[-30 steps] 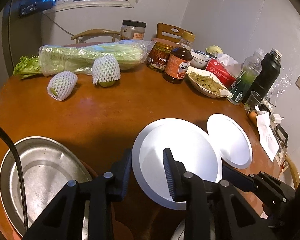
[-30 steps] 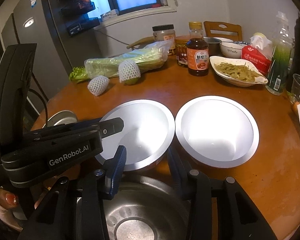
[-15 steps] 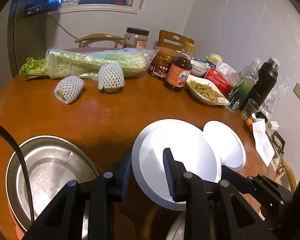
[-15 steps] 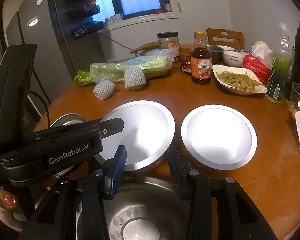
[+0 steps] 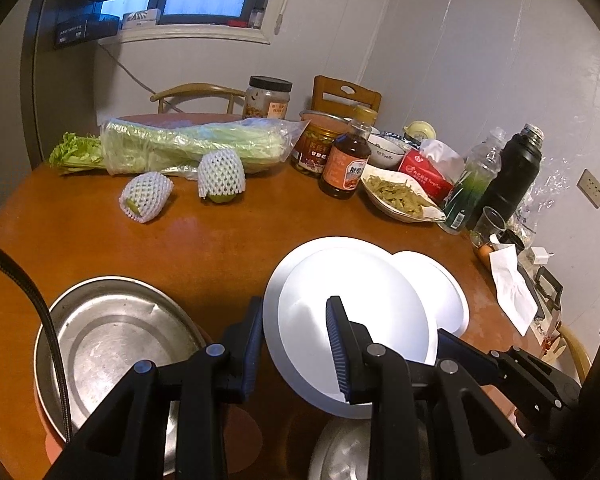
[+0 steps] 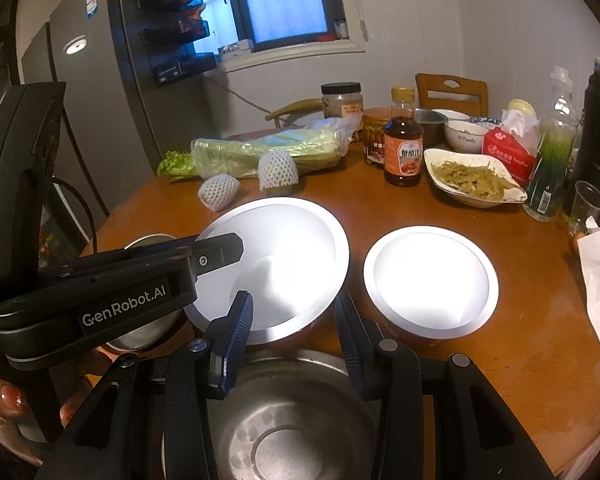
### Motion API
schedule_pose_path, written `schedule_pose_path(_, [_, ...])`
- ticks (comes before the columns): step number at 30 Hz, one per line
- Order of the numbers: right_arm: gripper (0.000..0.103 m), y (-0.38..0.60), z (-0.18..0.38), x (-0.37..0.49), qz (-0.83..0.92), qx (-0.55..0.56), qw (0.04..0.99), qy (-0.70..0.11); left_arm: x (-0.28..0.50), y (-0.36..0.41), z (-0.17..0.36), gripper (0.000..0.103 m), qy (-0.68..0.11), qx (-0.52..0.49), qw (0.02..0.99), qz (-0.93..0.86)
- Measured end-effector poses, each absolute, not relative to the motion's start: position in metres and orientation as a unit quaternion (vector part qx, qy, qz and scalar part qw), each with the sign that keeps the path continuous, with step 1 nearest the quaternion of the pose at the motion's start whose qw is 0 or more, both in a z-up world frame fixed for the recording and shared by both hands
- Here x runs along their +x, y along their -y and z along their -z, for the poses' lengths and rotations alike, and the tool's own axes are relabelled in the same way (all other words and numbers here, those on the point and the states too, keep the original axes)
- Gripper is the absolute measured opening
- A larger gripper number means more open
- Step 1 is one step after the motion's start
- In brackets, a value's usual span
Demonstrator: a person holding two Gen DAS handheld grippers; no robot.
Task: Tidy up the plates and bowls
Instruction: 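Lift the white plate off the red cup with the right tool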
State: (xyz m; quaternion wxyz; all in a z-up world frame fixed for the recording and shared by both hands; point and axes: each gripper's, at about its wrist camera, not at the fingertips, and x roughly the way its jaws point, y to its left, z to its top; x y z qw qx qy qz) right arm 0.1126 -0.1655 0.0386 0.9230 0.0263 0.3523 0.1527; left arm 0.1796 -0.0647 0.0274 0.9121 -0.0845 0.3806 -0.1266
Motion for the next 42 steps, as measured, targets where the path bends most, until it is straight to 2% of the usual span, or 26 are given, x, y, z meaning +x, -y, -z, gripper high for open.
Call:
schedule_pose_path(23, [0.044,0.176,-0.073,0.059,-0.155,0.022,0.939,-0.307,0.126,0.079,-0.067,0.031,-0.347,-0.067,0.926,0.135])
schedule_pose_path(42, [0.044,0.193,-0.059,0.011,-0.141,0.009,0.935,-0.326,0.088,0.109,-0.040,0.031,-0.398,-0.035,0.905,0.145])
